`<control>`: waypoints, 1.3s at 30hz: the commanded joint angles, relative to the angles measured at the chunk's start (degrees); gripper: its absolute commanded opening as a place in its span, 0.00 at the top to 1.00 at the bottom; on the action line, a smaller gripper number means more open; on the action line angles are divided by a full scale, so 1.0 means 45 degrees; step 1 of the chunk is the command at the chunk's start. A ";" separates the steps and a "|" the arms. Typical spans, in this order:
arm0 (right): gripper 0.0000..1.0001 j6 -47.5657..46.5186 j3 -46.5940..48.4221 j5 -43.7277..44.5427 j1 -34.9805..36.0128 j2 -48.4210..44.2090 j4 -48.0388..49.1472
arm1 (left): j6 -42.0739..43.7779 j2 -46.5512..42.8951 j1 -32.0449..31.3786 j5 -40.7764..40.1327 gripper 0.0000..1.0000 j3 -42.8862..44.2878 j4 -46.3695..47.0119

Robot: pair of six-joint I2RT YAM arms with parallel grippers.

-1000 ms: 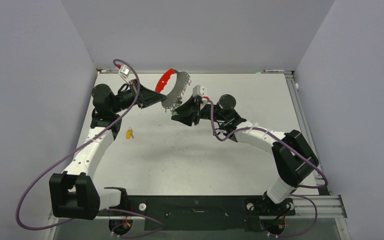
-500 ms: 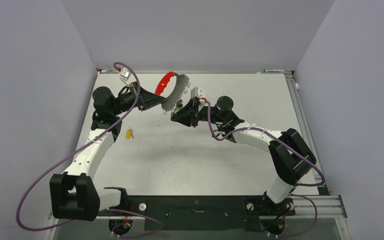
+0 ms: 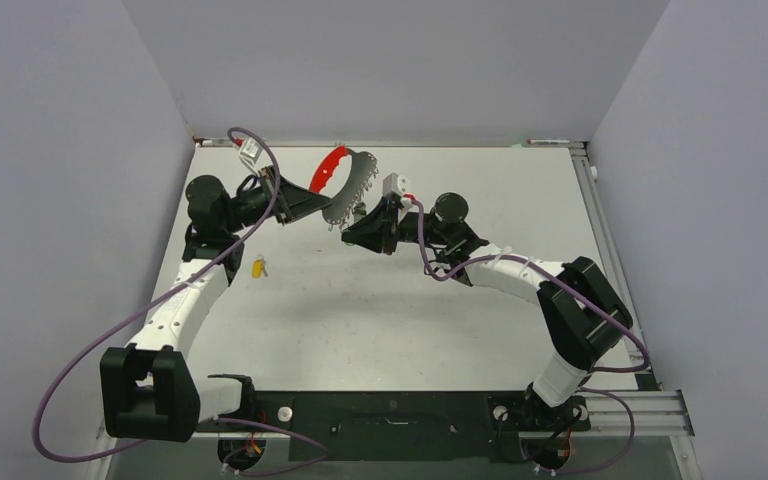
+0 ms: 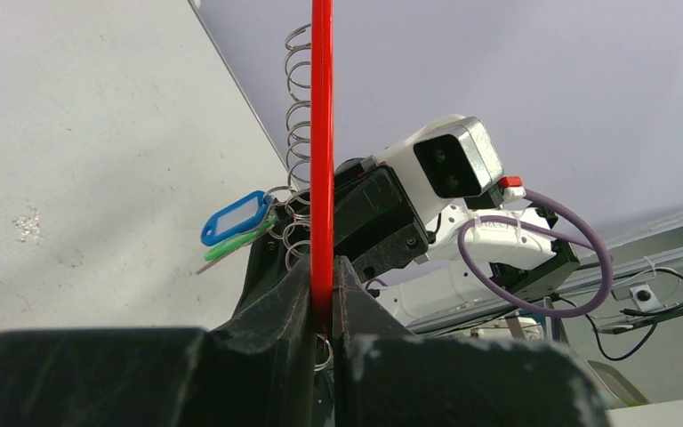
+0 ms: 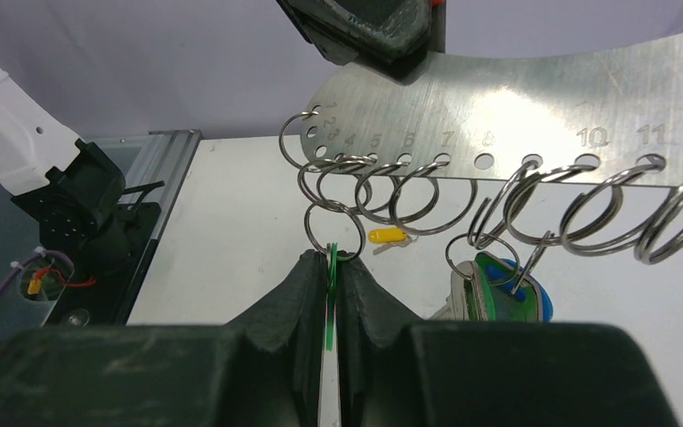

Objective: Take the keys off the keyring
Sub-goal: Place the keyring at the center of the board.

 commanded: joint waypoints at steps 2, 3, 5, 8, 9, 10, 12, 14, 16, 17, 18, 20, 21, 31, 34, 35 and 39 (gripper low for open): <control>0.95 -0.0493 -0.0004 -0.0171 0.0008 0.0005 -0.0038 | 0.0234 -0.0322 0.0329 -0.0285 1.00 0.0177 0.0636; 0.95 -0.0828 0.0075 -0.0072 0.0004 -0.0073 -0.0687 | 0.0668 -0.0349 0.0364 -0.0319 1.00 0.0197 0.0176; 0.95 -0.1504 0.0073 0.0110 0.0004 -0.0320 -0.1871 | 0.2229 -0.0391 0.0363 -0.0635 1.00 0.0403 -0.2071; 0.95 -0.2517 -0.0119 0.0370 0.0003 -0.0753 -0.3404 | 0.4498 -0.0288 0.0319 -0.1496 1.00 0.0644 -0.5804; 0.95 -0.2675 -0.0161 0.0450 -0.0009 -0.0881 -0.4052 | 0.4863 -0.0196 0.0309 -0.1650 1.00 0.0602 -0.6596; 0.95 -0.3093 -0.0230 0.0548 -0.0015 -0.0961 -0.4406 | 0.5090 0.0008 0.0318 -0.1705 1.00 0.0543 -0.7105; 0.95 -0.3487 -0.0405 0.0748 -0.0055 -0.1041 -0.5023 | 0.5483 0.0280 0.0273 -0.1567 1.00 0.0305 -0.7692; 0.95 -0.3855 -0.0499 0.0943 -0.0110 -0.1051 -0.5714 | 0.5755 0.0398 0.0210 -0.1665 1.00 -0.0174 -0.7980; 0.95 -0.4192 -0.0545 0.1012 -0.0175 -0.1004 -0.6366 | 0.6063 0.0461 0.0104 -0.1993 1.00 -0.0539 -0.8267; 0.95 -0.4332 -0.0537 0.1011 -0.0227 -0.0956 -0.6746 | 0.6274 0.0511 -0.0017 -0.2242 1.00 -0.0667 -0.8483; 0.95 -0.4491 -0.0528 0.1011 -0.0258 -0.0889 -0.7104 | 0.6406 0.0573 -0.0106 -0.2517 1.00 -0.0773 -0.8698; 0.95 -0.4902 -0.0537 0.1029 -0.0298 -0.0755 -0.7992 | 0.6600 0.0750 -0.0251 -0.2860 1.00 -0.1028 -0.8969; 0.95 -0.5065 -0.0560 0.1042 -0.0308 -0.0683 -0.8268 | 0.6564 0.0872 -0.0292 -0.2768 1.00 -0.1250 -0.8727; 0.95 -0.5235 -0.0896 0.0697 -0.0348 0.0346 -0.9027 | 0.5697 0.2577 -0.0834 -0.2378 1.00 -0.2949 -0.5602; 0.95 -0.5017 -0.0800 0.0542 -0.0391 0.0918 -0.9028 | 0.5579 0.3482 -0.1021 -0.2412 1.00 -0.2926 -0.4973; 0.95 -0.4892 -0.0742 0.0427 -0.0429 0.1132 -0.9040 | 0.5601 0.3742 -0.1069 -0.2475 1.00 -0.2911 -0.4849; 0.95 -0.4727 -0.0649 0.0318 -0.0536 0.1726 -0.9094 | 0.5755 0.4654 -0.1319 -0.2597 0.98 -0.2934 -0.4317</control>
